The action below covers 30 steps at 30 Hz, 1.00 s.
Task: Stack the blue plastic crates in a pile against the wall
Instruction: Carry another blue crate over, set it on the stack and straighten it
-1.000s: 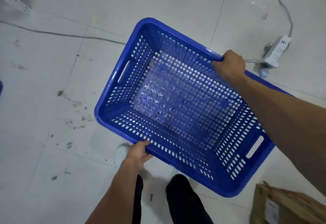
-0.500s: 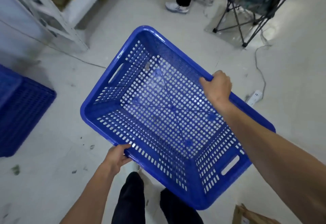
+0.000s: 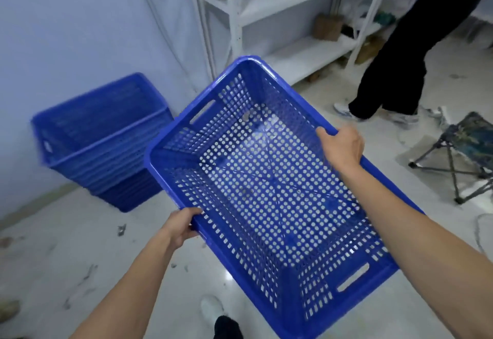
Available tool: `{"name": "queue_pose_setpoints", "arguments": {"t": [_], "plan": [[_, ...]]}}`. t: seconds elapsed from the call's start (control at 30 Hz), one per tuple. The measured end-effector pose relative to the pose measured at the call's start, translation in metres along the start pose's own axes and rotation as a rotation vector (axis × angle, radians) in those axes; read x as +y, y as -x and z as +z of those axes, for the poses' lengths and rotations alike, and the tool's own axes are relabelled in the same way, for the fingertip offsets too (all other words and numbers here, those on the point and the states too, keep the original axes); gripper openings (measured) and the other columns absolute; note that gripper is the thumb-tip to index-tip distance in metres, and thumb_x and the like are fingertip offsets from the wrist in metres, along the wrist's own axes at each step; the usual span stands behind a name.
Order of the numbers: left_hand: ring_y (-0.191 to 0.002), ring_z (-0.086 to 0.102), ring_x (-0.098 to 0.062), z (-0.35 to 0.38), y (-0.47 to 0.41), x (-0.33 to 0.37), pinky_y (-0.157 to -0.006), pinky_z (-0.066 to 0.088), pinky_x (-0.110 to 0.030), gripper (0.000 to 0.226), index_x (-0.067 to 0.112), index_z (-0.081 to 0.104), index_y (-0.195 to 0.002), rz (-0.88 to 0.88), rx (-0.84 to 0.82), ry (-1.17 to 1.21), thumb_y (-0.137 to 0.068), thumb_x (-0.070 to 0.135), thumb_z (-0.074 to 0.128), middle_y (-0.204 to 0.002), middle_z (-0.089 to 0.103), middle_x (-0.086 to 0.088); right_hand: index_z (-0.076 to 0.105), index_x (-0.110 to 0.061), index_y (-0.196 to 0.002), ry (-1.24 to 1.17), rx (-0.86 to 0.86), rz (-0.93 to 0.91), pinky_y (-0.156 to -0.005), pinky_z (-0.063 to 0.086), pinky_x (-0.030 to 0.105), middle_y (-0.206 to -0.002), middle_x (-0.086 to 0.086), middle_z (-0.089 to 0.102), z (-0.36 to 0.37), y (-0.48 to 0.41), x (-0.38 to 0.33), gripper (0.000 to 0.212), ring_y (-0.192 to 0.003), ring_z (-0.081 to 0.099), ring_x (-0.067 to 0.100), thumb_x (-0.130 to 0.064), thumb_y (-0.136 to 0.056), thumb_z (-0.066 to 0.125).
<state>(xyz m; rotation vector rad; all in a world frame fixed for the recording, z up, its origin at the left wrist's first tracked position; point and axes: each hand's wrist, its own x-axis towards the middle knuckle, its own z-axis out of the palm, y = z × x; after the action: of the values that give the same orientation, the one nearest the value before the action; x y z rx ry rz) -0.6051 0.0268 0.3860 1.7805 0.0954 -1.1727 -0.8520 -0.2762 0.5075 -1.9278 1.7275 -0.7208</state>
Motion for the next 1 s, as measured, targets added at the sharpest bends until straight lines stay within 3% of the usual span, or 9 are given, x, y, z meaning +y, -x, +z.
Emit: {"name": "queue_pose_setpoints", "arguments": {"t": [0.1, 0.4, 0.5, 0.6, 0.67, 0.8, 0.9, 1.0], "plan": [[-0.079, 0.076, -0.021, -0.052, -0.002, 0.038, -0.062, 0.060, -0.033, 0.015, 0.016, 0.065, -0.102, 0.050, 0.058, 0.060, -0.087, 0.018, 0.066, -0.084, 0.080, -0.003, 0.066, -0.002, -0.089, -0.004, -0.007, -0.073, -0.085, 0.047, 0.043, -0.094, 0.020, 0.069, 0.024, -0.005, -0.079, 0.058, -0.094, 0.061, 0.039, -0.058, -0.078, 0.056], [-0.066, 0.077, -0.020, -0.194, -0.029, 0.125, -0.054, 0.061, -0.034, 0.012, 0.011, 0.063, -0.098, 0.162, 0.169, 0.316, -0.087, 0.015, 0.066, -0.074, 0.080, -0.004, 0.065, -0.004, -0.093, -0.070, 0.006, -0.305, -0.091, 0.044, 0.044, -0.104, 0.020, 0.066, 0.101, 0.001, -0.288, 0.033, -0.103, 0.059, 0.041, -0.033, -0.079, 0.062], [-0.068, 0.078, -0.022, -0.230, -0.032, 0.149, -0.057, 0.061, -0.037, 0.014, 0.011, 0.062, -0.099, 0.176, 0.224, 0.395, -0.087, 0.014, 0.067, -0.076, 0.080, -0.006, 0.062, -0.008, -0.086, -0.081, -0.031, -0.384, -0.086, 0.044, 0.041, -0.098, 0.016, 0.066, 0.119, 0.002, -0.347, 0.024, -0.098, 0.060, 0.039, -0.030, -0.078, 0.061], [-0.064, 0.077, -0.021, -0.260, -0.037, 0.171, -0.048, 0.059, -0.033, 0.011, 0.010, 0.062, -0.099, 0.209, 0.254, 0.480, -0.088, 0.011, 0.066, -0.080, 0.079, -0.009, 0.060, -0.008, -0.082, -0.109, -0.049, -0.452, -0.078, 0.042, 0.038, -0.098, 0.016, 0.066, 0.142, -0.001, -0.401, 0.021, -0.097, 0.059, 0.038, -0.028, -0.078, 0.062], [-0.072, 0.076, -0.022, -0.274, -0.044, 0.182, -0.046, 0.058, -0.031, 0.014, 0.012, 0.063, -0.103, 0.225, 0.267, 0.502, -0.089, 0.013, 0.066, -0.092, 0.077, -0.009, 0.061, -0.006, -0.083, -0.126, -0.067, -0.498, -0.076, 0.042, 0.037, -0.096, 0.015, 0.066, 0.161, -0.006, -0.431, 0.021, -0.094, 0.059, 0.036, -0.027, -0.079, 0.062], [-0.089, 0.076, -0.026, -0.302, -0.069, 0.205, -0.058, 0.063, -0.034, 0.022, 0.014, 0.064, -0.111, 0.236, 0.334, 0.535, -0.090, 0.018, 0.068, -0.102, 0.078, -0.009, 0.059, -0.007, -0.080, -0.119, -0.130, -0.577, -0.076, 0.040, 0.038, -0.088, 0.011, 0.063, 0.212, -0.025, -0.493, 0.019, -0.087, 0.058, 0.035, -0.025, -0.080, 0.062], [-0.080, 0.078, -0.022, -0.318, -0.090, 0.226, -0.057, 0.062, -0.034, 0.018, 0.014, 0.065, -0.108, 0.236, 0.369, 0.553, -0.090, 0.016, 0.066, -0.090, 0.080, -0.006, 0.058, -0.005, -0.084, -0.098, -0.174, -0.644, -0.073, 0.037, 0.036, -0.090, 0.015, 0.063, 0.255, -0.050, -0.540, 0.017, -0.088, 0.058, 0.036, -0.021, -0.080, 0.060], [-0.068, 0.077, -0.018, -0.329, -0.108, 0.250, -0.050, 0.060, -0.030, 0.014, 0.013, 0.064, -0.105, 0.231, 0.418, 0.589, -0.091, 0.015, 0.065, -0.078, 0.080, -0.003, 0.061, -0.001, -0.084, -0.070, -0.225, -0.701, -0.074, 0.044, 0.040, -0.095, 0.021, 0.066, 0.294, -0.074, -0.587, 0.018, -0.091, 0.061, 0.040, -0.017, -0.077, 0.056]]}}
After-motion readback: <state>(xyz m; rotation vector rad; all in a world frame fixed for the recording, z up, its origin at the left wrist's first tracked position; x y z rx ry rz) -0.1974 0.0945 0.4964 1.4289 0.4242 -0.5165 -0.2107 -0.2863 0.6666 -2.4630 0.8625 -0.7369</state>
